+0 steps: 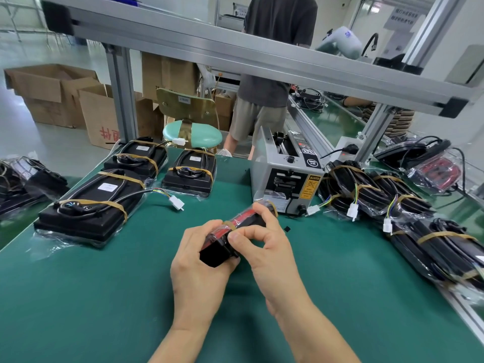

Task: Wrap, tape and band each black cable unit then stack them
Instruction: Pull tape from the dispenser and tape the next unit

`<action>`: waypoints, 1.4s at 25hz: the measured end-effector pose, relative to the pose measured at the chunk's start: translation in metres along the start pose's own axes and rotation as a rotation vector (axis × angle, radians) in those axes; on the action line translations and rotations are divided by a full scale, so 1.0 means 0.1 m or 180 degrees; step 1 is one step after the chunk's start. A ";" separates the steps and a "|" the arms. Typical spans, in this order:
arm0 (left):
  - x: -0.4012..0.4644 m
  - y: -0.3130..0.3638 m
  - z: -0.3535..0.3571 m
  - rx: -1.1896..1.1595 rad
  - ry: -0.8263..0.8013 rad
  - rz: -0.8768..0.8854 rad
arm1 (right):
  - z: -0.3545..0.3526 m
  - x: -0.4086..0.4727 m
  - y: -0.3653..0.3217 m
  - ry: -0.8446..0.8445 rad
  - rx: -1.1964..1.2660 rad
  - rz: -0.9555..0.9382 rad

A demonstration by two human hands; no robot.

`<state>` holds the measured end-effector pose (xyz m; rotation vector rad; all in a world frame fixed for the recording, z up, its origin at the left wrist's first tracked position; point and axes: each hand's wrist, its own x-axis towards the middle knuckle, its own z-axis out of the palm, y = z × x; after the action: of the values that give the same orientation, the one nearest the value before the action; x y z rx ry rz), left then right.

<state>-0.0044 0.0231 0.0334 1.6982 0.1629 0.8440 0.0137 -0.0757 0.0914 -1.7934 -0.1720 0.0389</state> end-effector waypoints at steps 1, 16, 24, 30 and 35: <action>0.00 0.00 0.00 -0.0010 -0.0004 -0.0003 | 0.01 0.00 0.01 0.0047 -0.0033 -0.0020; 0.01 0.04 -0.02 0.0002 -0.0031 -0.0065 | 0.15 -0.02 0.10 0.0605 0.0292 -0.0075; 0.06 0.03 -0.07 0.0038 -0.0160 -0.0164 | -0.06 0.12 0.07 0.0305 -0.0614 -0.0148; 0.30 -0.05 -0.45 -0.0557 -0.0694 -0.0735 | -0.49 0.37 0.22 0.0189 -0.0605 -0.0227; 0.37 0.08 -0.60 -0.0456 -0.1089 -0.0878 | -0.63 0.57 0.29 -0.0493 -0.0432 -0.0322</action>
<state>-0.0160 0.0873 0.0613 1.6130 0.0969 0.3458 0.0799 -0.1353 0.0814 -1.9148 -0.3838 0.0959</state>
